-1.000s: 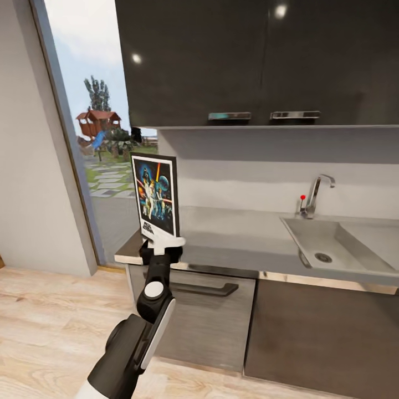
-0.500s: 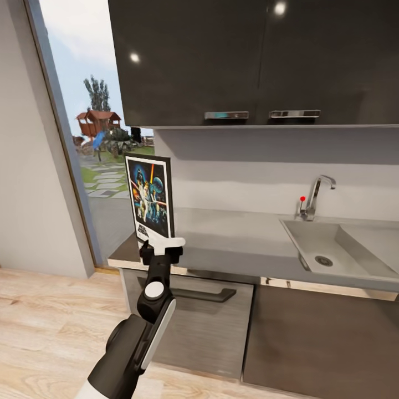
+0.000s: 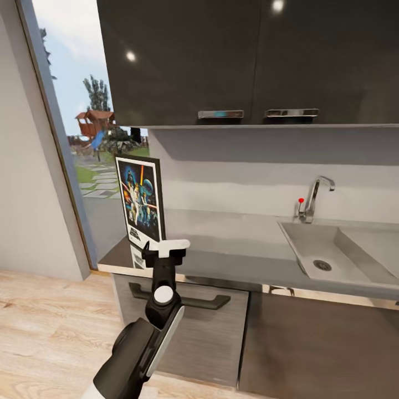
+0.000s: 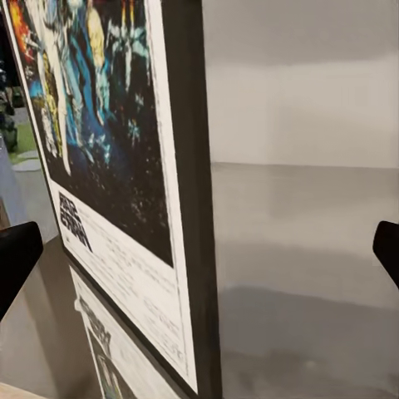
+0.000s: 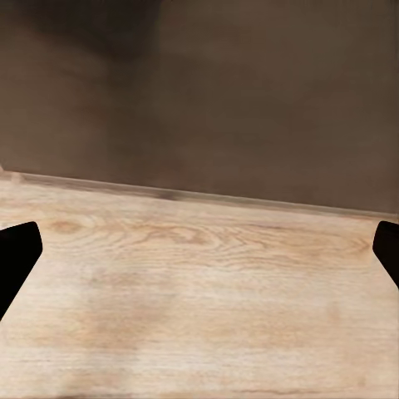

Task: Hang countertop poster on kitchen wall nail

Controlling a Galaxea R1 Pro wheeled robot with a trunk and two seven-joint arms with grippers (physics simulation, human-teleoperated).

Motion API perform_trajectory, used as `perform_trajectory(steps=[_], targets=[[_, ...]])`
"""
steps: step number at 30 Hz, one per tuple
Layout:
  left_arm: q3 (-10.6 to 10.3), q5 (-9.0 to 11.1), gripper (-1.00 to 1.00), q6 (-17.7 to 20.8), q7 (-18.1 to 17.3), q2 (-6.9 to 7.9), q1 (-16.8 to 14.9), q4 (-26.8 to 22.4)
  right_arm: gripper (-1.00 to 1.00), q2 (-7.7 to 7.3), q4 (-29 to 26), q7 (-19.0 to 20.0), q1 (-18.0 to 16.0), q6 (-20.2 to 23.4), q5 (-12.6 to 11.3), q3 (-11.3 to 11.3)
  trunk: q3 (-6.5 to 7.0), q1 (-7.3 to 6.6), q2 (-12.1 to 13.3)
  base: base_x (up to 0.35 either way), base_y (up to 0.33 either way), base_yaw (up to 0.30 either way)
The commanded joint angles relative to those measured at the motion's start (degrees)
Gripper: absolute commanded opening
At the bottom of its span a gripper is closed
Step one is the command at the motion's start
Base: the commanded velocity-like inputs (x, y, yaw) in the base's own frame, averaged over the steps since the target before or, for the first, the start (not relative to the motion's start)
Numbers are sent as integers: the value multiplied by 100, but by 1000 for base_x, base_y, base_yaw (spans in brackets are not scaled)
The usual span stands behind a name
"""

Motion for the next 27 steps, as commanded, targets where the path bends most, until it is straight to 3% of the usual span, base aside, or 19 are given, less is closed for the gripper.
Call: perform_trajectory(steps=[1,12,27], targets=[[-13,-13,100,43,34,0,-5,-4,100,1,4,-7,-3,-17,-1,-2,-7,0,-4,11,-10,0],[-63,2,100,-13,537,0,-5,148,100,2,5,-7,0,-14,6,13,-7,0,-4,5,-2,0],[-70,6,100,-200,580,0,-5,207,100,2,5,-7,-1,-14,0,24,-7,0,-4,109,0,0]])
